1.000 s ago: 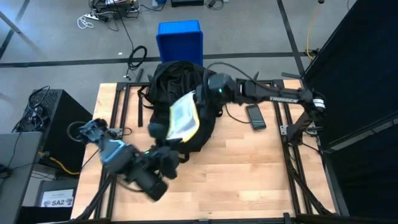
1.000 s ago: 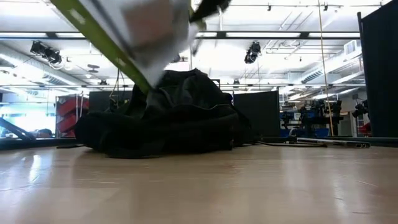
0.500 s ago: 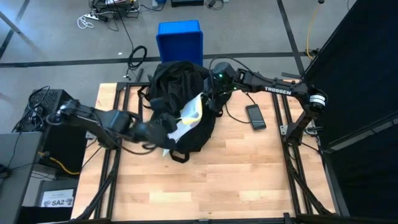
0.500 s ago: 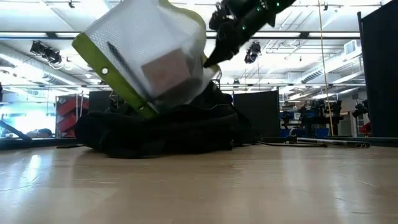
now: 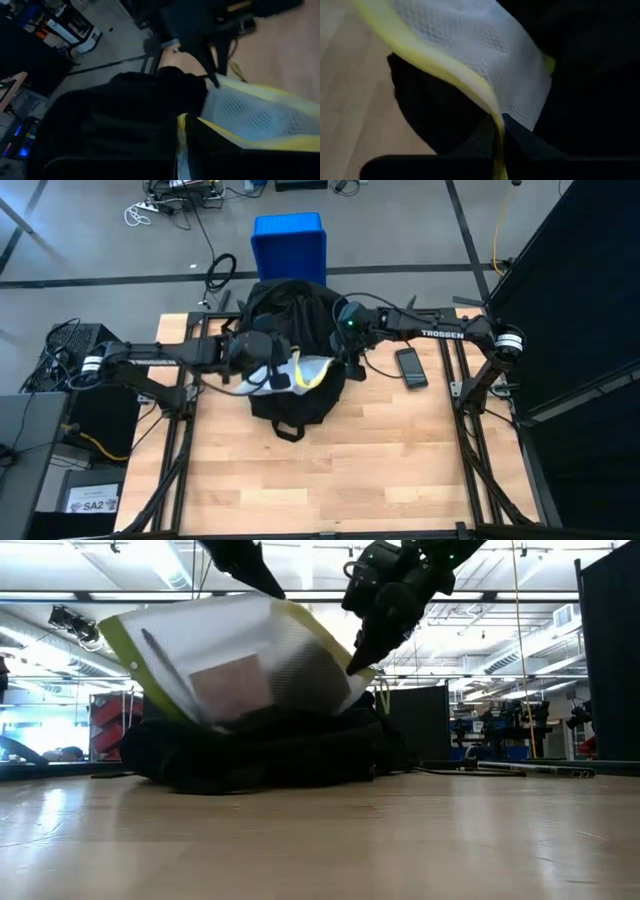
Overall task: Unpack backpack
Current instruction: Put the yellow zipper pouch into the backpack
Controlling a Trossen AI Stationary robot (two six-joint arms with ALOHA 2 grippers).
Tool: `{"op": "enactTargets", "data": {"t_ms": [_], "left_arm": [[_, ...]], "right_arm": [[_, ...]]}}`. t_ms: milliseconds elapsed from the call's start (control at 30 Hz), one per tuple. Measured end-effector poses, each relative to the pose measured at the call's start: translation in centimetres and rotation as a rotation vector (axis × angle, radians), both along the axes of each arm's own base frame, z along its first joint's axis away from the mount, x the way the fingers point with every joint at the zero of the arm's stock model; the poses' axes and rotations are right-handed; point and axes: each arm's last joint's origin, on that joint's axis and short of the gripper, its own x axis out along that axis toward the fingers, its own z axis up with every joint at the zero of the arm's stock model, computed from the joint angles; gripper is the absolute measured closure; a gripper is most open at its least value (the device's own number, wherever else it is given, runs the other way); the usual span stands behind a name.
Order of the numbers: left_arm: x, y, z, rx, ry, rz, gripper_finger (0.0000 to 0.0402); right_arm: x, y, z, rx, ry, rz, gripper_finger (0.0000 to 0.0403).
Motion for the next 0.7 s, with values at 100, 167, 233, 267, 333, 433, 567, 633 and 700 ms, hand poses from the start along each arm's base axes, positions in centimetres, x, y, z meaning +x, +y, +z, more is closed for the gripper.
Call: {"op": "enactTargets", "data": {"t_ms": [100,167,233,267,333,433,567,633,700], "left_arm": [[0.2,1.3,-0.1,-0.015,-0.013,0.007,0.0402],[0.6,2.0,-0.6,-0.032,0.009,0.012,0.0402],[1.1,2.8,-1.3,-0.042,0.035,0.028,0.0402],[1.3,3.2,-1.7,-0.047,0.048,0.036,0.0402],[2.0,3.9,-2.5,-0.056,0.070,0.036,0.0402],[3.1,5.1,-3.7,-0.077,0.081,0.009,0.0402],[4.3,6.3,-4.9,-0.083,0.083,-0.007,0.0402],[4.7,6.8,-5.3,-0.090,0.074,-0.010,0.0402],[4.8,7.2,-5.5,-0.099,0.074,-0.014,0.0402]], "right_arm": [[-0.1,-0.5,0.4,-0.113,0.035,-0.096,0.0396],[-0.3,-1.0,1.5,-0.170,0.026,-0.137,0.0383],[-0.5,-1.2,3.0,-0.217,-0.009,-0.143,0.0364],[-0.6,-1.4,3.9,-0.245,-0.034,-0.151,0.0352],[-0.9,-1.6,5.4,-0.284,-0.077,-0.176,0.0326],[-1.4,-2.5,7.4,-0.303,-0.150,-0.241,0.0281],[-2.0,-4.7,7.9,-0.232,-0.198,-0.352,0.0222],[-2.3,-6.3,7.3,-0.153,-0.207,-0.367,0.0197],[-2.3,-7.8,6.3,-0.050,-0.220,-0.355,0.0175]]}}
